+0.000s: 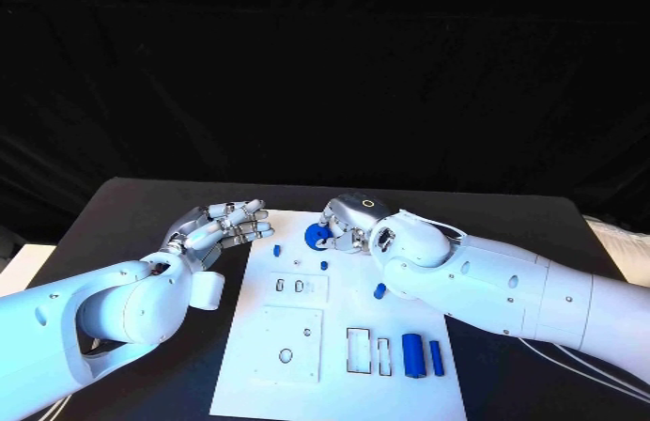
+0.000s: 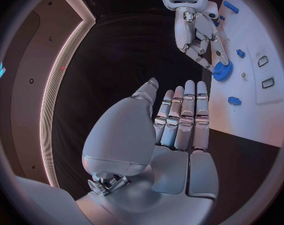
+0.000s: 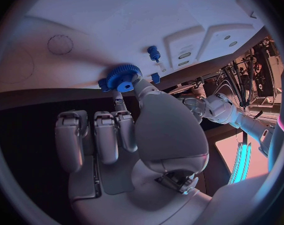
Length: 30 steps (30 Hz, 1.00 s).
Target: Assemble the parts on the task board
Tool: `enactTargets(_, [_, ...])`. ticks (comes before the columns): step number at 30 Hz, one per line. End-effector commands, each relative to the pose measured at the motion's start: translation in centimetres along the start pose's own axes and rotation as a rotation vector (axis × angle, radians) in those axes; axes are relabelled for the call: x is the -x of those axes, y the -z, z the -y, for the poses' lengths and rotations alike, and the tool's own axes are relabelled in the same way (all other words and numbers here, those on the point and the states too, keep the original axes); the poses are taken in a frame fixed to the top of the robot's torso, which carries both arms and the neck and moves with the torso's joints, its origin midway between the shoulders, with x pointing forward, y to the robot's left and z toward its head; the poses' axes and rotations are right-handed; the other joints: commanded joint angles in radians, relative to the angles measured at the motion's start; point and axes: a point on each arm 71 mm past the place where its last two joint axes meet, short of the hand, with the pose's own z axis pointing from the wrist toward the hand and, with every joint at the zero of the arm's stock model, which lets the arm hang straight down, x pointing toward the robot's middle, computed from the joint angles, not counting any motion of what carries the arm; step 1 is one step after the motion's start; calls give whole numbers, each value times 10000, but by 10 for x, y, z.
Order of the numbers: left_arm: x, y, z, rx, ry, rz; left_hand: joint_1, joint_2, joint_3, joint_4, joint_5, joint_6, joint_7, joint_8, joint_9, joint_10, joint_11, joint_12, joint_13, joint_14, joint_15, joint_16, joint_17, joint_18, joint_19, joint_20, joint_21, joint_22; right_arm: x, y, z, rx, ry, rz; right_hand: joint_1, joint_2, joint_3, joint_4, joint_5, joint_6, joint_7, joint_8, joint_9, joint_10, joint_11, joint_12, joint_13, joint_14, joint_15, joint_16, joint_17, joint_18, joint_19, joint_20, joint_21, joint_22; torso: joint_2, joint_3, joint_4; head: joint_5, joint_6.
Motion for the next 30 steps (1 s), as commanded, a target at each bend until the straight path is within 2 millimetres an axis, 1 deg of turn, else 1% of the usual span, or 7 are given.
enactTargets(1, [-2,0,2,-131,41,-137,12,5,-7,-76,-25,-16,59,-35,-6,-90,10,-13,-16,-64,8,-53,-22,115,-90,17,-64,0,-5,0,-2,58,114,-458,-353,-253,-233,213,-207,-384,19,-185,-138,586,93,-76,1942,931,50,-4,2091,-81,525,21,14,1676,-2,7,-5,-8,-33])
enactTargets(4, [-2,0,2,-125,38,-130,12,5,-7,-76,-25,-16,59,-35,-6,-90,10,-13,-16,-64,8,-53,-22,115,-90,17,-64,0,-6,-1,-3,78,-91,-566,-771,-470,-714,662,-207,-718,86,-176,-166,591,171,-71,1949,933,115,-1,2101,-88,546,91,31,1717,0,4,12,-23,-26])
enactTargets(6, [-2,0,2,-123,36,-125,12,5,-7,-76,-25,-16,59,-35,-6,-90,10,-13,-16,-64,8,-53,-22,115,-90,17,-64,0,-6,-1,-3,59,-159,-612,-936,-460,-1029,973,-180,-839,124,-169,-161,592,208,-72,1951,935,151,2,2109,-90,552,129,35,1728,-4,3,10,-27,-30])
enactTargets(8, [-2,0,2,-119,36,-125,12,5,-7,-76,-25,-16,59,-35,-6,-90,10,-13,-16,-64,8,-53,-22,115,-90,17,-64,0,-7,-1,-2,6,-237,-692,-1048,-323,-1321,1248,-79,-895,149,-163,-152,600,234,-54,1965,940,179,10,2132,-95,567,164,48,1756,-6,1,9,-29,-26])
enactTargets(15, [-1,1,2,-98,32,-116,10,0,-7,-82,-27,-21,62,-37,-7,-96,13,-13,-17,-66,10,-57,-26,116,-92,20,-66,2,-9,-2,2,-214,-363,-959,-1532,183,-1801,1269,662,-869,148,-152,-137,630,239,14,2013,952,188,31,2186,-104,590,183,67,1801,-3,8,-1,-32,-45])
enactTargets(22, [-1,1,2,-79,37,-128,13,-8,-7,-90,-27,-27,65,-41,-8,-102,16,-15,-17,-69,12,-60,-30,118,-95,23,-69,4,-10,-2,6,-499,-384,-1109,-1818,558,-2053,1281,961,-881,152,-159,-140,637,243,29,2027,954,192,37,2200,-111,608,187,81,1837,-6,12,3,-45,-48])
enactTargets(30, [-1,1,2,-73,38,-131,13,-8,-7,-90,-27,-27,65,-41,-8,-102,16,-15,-17,-69,12,-60,-30,118,-95,23,-69,4,-9,-1,7,-581,-438,-919,-1842,656,-2125,1257,1050,-880,150,-157,-139,640,242,37,2033,953,192,34,2192,-113,612,188,85,1845,-5,13,6,-48,-42])
